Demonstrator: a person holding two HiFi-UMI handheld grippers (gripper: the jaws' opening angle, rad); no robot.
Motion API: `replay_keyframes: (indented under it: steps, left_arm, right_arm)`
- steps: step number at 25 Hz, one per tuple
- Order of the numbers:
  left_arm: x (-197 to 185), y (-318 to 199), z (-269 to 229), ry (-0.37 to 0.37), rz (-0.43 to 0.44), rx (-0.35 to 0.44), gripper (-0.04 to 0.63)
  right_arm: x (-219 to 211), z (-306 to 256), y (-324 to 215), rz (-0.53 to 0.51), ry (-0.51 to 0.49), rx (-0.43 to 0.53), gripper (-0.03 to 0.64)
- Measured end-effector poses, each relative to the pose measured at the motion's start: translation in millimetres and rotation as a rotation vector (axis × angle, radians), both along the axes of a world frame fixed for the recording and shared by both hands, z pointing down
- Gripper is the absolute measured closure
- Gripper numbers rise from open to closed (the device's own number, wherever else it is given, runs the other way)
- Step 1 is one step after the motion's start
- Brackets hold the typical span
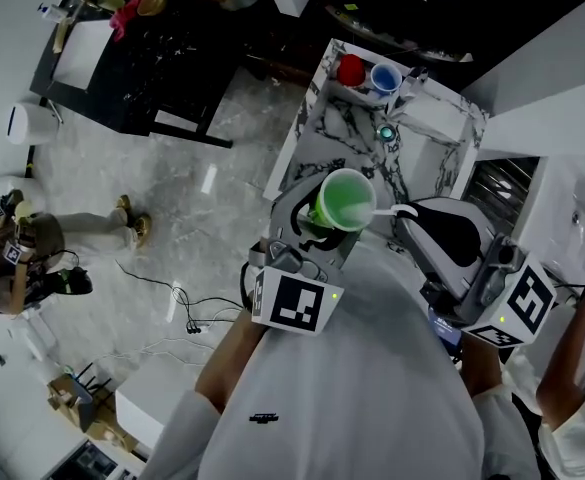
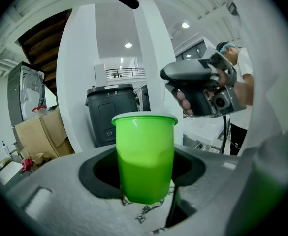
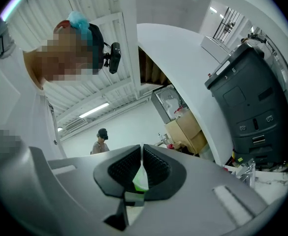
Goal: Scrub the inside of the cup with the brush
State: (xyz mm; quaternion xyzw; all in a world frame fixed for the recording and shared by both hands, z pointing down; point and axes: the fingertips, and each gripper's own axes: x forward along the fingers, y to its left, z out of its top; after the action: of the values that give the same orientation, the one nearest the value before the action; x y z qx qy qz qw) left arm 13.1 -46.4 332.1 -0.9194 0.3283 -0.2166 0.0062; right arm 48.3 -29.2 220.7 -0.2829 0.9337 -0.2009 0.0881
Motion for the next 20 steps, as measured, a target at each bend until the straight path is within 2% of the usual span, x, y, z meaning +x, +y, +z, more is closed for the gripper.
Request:
replay_keyframes:
  steps: [8, 12, 20]
  left_arm:
    - [5.3, 2.6, 2.2, -0.012, 0.013, 0.002, 0.336]
    - [6.9, 2.9, 1.0, -0.011, 0.025, 0.002, 0.336]
    - [6.7, 9.9, 1.3, -0.023, 0.034, 0.000, 0.336]
  right_arm:
    - [-21.6, -6.6, -1.9, -0.060, -0.026, 0.033, 0.597]
    - [-27.0, -9.6, -12.3, -0.055, -0.023, 0.069, 0.597]
    - [-20.3, 10.0, -25.0, -0.010, 0.019, 0.064, 0.598]
